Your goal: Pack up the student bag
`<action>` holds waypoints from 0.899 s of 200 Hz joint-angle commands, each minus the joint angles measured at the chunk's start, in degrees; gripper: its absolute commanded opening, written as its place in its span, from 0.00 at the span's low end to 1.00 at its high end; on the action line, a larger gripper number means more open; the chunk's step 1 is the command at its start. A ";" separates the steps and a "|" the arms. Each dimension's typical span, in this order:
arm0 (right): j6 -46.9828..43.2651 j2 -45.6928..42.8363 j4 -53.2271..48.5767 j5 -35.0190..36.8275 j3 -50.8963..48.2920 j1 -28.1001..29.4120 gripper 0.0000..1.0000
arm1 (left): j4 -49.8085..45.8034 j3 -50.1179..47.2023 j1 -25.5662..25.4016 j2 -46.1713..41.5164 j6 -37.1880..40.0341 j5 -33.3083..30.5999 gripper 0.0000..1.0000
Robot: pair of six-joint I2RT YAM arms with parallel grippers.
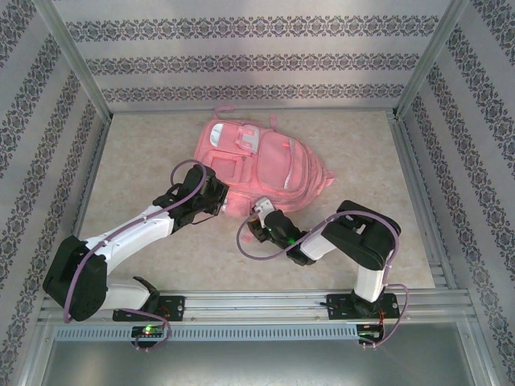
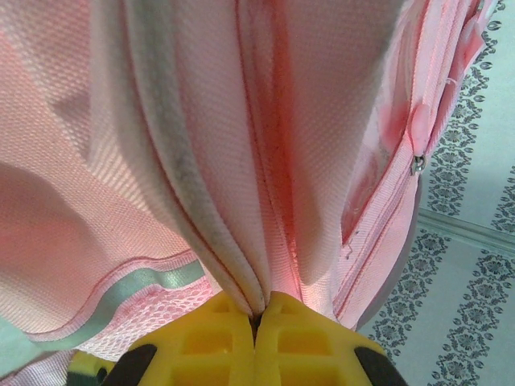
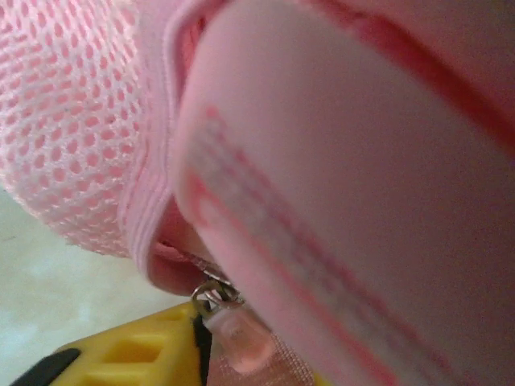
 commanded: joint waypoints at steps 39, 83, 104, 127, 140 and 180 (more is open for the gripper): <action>-1.26 0.08 -3.29 -2.48 1.97 -0.55 0.06 | 2.42 1.55 -0.44 -1.06 -0.86 1.60 0.00; -3.71 -5.16 -7.26 -2.96 -1.81 -0.89 0.04 | 1.13 -0.21 2.91 -2.53 1.59 0.98 0.00; -4.51 -7.64 -10.31 -2.69 -3.00 -1.06 0.04 | 1.26 -0.60 4.10 -2.58 2.76 1.14 0.00; -4.66 -10.00 -12.15 -2.34 -4.32 -1.72 0.04 | 1.05 -0.54 5.22 -2.14 4.38 1.71 0.00; -4.89 -11.31 -13.77 -1.93 -4.61 -2.17 0.04 | 0.62 -0.64 5.82 -2.15 5.35 1.94 0.00; -5.29 -15.02 -19.16 -0.88 -5.48 -4.17 0.02 | 0.07 -2.03 8.57 -3.05 7.95 2.94 0.00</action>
